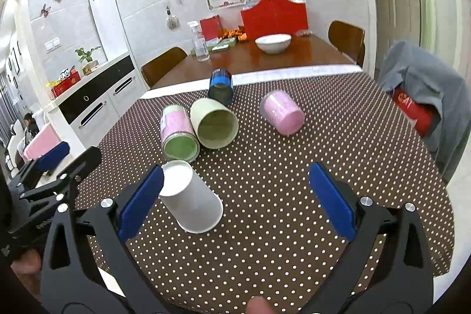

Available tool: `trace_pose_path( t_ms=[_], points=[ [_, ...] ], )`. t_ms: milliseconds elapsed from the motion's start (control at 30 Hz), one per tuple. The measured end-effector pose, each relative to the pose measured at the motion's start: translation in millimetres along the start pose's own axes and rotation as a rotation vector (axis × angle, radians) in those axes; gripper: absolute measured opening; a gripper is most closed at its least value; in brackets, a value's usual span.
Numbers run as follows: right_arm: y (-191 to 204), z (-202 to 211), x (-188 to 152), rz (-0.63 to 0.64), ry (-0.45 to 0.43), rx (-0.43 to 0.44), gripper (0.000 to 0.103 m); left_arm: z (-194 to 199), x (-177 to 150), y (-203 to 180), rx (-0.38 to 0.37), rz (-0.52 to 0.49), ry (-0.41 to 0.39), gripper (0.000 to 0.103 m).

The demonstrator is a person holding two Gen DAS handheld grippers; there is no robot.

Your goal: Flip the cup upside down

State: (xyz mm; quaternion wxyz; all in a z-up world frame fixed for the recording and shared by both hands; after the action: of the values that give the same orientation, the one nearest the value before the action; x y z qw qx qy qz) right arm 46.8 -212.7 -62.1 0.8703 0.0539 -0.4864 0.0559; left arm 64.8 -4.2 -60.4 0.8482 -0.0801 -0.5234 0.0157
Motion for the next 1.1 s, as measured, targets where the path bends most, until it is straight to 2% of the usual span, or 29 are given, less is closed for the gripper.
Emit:
trace_pose_path(
  t_ms=[333, 633, 1100],
  points=[
    [21, 26, 16, 0.058, -0.097, -0.038, 0.097, 41, 20, 17, 0.087, 0.03, -0.091, 0.093],
    [40, 50, 25, 0.098, -0.169, -0.062, 0.097, 75, 28, 19, 0.143, 0.001, -0.168, 0.093],
    [54, 66, 28, 0.115, -0.211, -0.069, 0.097, 97, 33, 23, 0.149, 0.015, -0.199, 0.093]
  ],
)
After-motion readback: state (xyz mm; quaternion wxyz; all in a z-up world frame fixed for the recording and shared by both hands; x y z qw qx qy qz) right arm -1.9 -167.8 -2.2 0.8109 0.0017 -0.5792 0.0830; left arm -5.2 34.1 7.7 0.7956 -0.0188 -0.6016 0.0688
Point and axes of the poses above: each gripper's, at about its wrist camera, not at the fingertips, and z roughly against the way its jaws point, y to its left, x to its top, the point moved 3 cm from there along -z, roughly the way its jaws point, and after that the axes turned 11 degrees about z, right-handed, at the moved point
